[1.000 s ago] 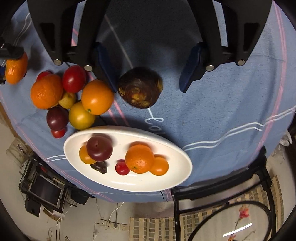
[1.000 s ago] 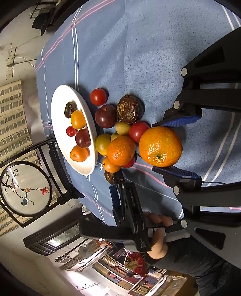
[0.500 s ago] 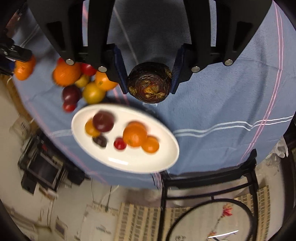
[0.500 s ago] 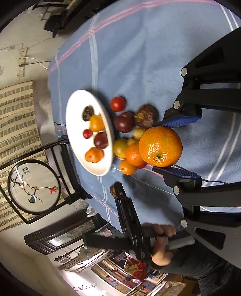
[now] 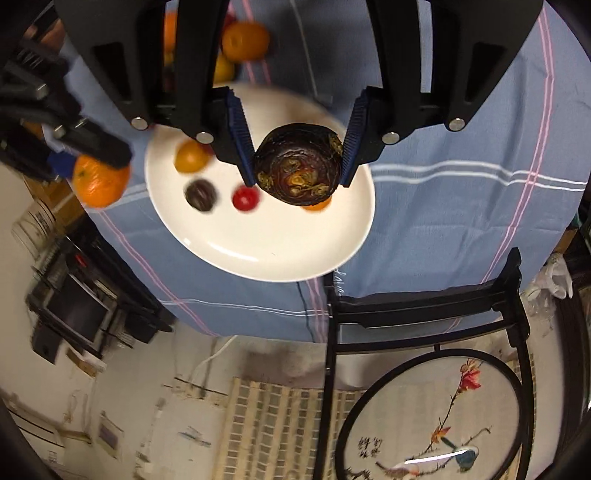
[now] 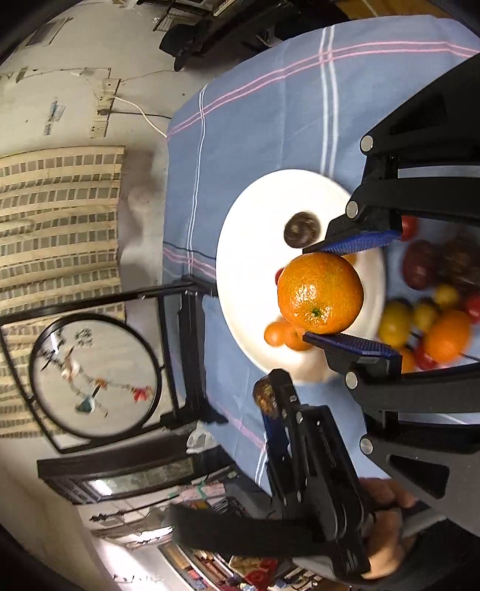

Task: Organize fruits
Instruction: 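Place the mandarin and brown fruit on the white plate, opening both tools, then move both open tools back toward the remaining fruits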

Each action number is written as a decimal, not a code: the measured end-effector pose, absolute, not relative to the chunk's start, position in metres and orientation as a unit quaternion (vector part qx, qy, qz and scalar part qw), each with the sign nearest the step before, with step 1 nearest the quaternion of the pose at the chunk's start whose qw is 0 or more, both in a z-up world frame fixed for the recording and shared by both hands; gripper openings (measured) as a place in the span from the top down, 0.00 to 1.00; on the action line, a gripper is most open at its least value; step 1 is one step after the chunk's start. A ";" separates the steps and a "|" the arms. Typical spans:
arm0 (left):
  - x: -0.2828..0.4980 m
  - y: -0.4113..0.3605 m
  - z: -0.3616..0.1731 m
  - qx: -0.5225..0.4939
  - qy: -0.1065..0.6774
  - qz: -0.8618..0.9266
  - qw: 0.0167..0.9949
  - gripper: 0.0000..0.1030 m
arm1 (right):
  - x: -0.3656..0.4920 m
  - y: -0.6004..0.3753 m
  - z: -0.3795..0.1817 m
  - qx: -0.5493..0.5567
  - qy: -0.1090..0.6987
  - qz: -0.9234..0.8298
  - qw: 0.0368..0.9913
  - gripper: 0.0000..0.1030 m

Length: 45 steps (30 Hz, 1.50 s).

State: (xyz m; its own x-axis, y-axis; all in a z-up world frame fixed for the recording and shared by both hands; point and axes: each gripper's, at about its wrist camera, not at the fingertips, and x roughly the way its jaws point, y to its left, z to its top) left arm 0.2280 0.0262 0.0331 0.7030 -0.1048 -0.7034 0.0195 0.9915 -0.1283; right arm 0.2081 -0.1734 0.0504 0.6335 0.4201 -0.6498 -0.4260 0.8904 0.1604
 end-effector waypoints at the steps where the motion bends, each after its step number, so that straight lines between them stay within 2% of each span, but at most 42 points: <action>1: 0.234 0.026 0.031 -0.060 0.389 -0.032 0.919 0.57 | 0.219 -0.171 0.044 -0.004 0.366 0.229 0.902 0.61; 12: 0.287 0.015 -0.002 -0.053 0.421 -0.022 0.905 0.57 | 0.271 -0.162 0.000 0.012 0.405 0.229 0.885 0.60; 13: 0.289 0.013 -0.004 -0.051 0.422 -0.022 0.905 0.55 | 0.273 -0.161 -0.003 0.015 0.409 0.232 0.883 0.60; 14: 0.291 0.012 -0.005 -0.050 0.422 -0.021 0.905 0.47 | 0.274 -0.161 -0.006 0.022 0.412 0.237 0.880 0.56; 15: 0.293 0.012 -0.005 -0.048 0.420 -0.013 0.906 0.29 | 0.274 -0.162 -0.007 0.032 0.414 0.245 0.876 0.53; 16: 0.292 0.012 -0.003 -0.046 0.413 -0.003 0.909 0.22 | 0.274 -0.164 -0.008 0.040 0.415 0.249 0.874 0.49; 21: 0.274 0.014 0.012 -0.046 0.390 -0.004 0.920 0.21 | 0.264 -0.172 0.004 0.050 0.400 0.249 0.881 0.41; 24: 0.258 0.016 0.020 -0.034 0.382 0.003 0.924 0.13 | 0.257 -0.179 0.012 0.050 0.395 0.250 0.883 0.35; 28: 0.230 0.018 0.022 -0.028 0.375 0.005 0.927 0.08 | 0.238 -0.189 0.019 0.038 0.394 0.250 0.884 0.32; 45: 0.147 0.034 -0.004 -0.058 0.405 -0.002 0.913 0.08 | 0.140 -0.239 -0.005 0.029 0.417 0.226 0.880 0.30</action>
State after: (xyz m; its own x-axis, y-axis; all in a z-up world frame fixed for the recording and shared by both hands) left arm 0.1473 0.0343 -0.0045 0.6724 -0.0501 -0.7385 -0.0439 0.9932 -0.1074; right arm 0.1405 -0.2385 -0.0049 0.5499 0.4211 -0.7213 -0.3734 0.8964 0.2387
